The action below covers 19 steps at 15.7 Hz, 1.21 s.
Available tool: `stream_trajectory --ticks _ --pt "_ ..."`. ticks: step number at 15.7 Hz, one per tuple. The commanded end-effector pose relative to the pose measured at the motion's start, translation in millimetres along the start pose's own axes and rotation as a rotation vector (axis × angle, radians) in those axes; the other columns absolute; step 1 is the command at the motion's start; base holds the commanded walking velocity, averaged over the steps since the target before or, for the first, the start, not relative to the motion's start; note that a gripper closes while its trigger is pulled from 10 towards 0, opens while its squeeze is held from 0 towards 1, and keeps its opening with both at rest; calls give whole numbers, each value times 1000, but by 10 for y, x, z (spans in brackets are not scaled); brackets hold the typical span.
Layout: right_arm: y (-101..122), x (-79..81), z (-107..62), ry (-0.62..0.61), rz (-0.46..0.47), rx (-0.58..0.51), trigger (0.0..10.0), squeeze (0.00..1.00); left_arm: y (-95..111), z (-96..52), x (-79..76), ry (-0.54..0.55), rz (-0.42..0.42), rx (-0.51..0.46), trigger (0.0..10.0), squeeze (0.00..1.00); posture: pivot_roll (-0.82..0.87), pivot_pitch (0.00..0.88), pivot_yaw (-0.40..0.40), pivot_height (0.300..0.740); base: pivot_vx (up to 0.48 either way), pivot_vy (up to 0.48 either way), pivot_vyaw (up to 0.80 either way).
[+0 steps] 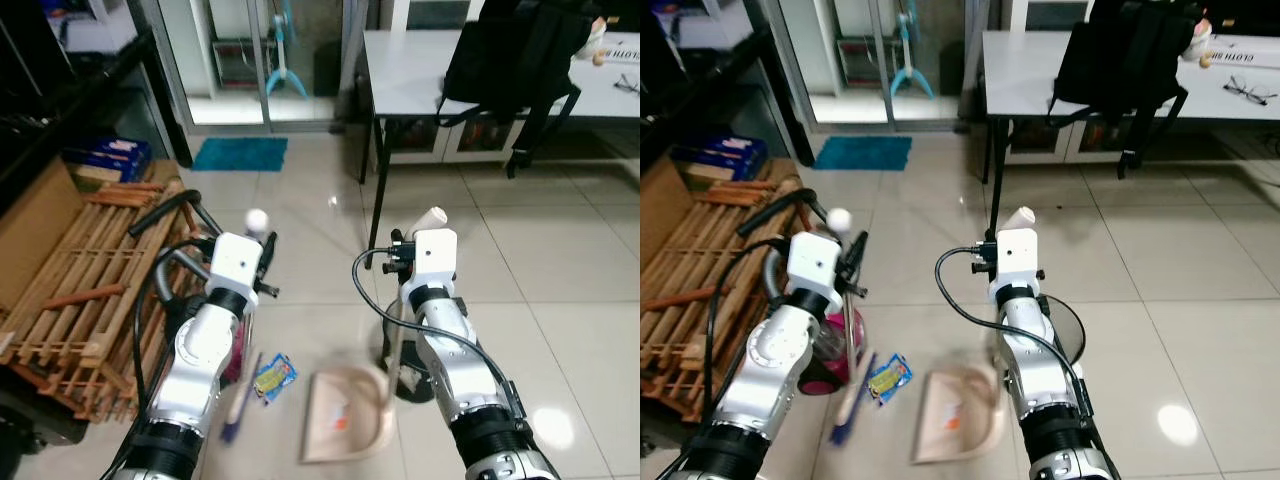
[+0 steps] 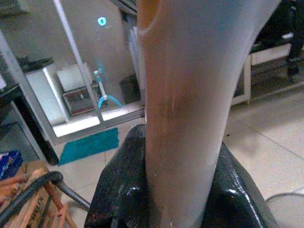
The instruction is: Sweep floor
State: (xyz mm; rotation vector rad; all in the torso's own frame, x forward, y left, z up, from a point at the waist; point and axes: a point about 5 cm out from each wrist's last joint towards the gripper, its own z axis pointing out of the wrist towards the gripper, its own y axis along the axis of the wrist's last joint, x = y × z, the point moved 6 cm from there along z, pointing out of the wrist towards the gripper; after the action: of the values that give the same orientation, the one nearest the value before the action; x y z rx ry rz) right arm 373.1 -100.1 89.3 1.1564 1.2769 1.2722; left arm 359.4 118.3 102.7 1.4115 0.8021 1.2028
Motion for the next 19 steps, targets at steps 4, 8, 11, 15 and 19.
stream_trajectory --ticks 4,8,11,15,19 --pt "135 62 -20 -8 9 -65 10000 0 98 133 -210 -101 54 -66 10000 0 -39 1 73 740 0 0 0" --pt "174 38 -79 -57 16 -85 10000 0 66 168 -437 -202 62 -84 10000 0 -63 81 81 740 0 0 0" --pt "236 -14 -120 -102 22 -111 10000 0 34 172 -461 -224 87 -87 10000 0 -86 148 80 740 0 0 0" --pt "332 -101 -185 -174 -47 -134 10000 0 96 236 -515 -263 126 -136 10000 0 -135 236 73 740 0 0 0" --pt "388 -47 -268 -163 -71 -161 10000 0 156 270 -492 -282 197 -182 10000 0 -168 280 47 740 0 0 0"
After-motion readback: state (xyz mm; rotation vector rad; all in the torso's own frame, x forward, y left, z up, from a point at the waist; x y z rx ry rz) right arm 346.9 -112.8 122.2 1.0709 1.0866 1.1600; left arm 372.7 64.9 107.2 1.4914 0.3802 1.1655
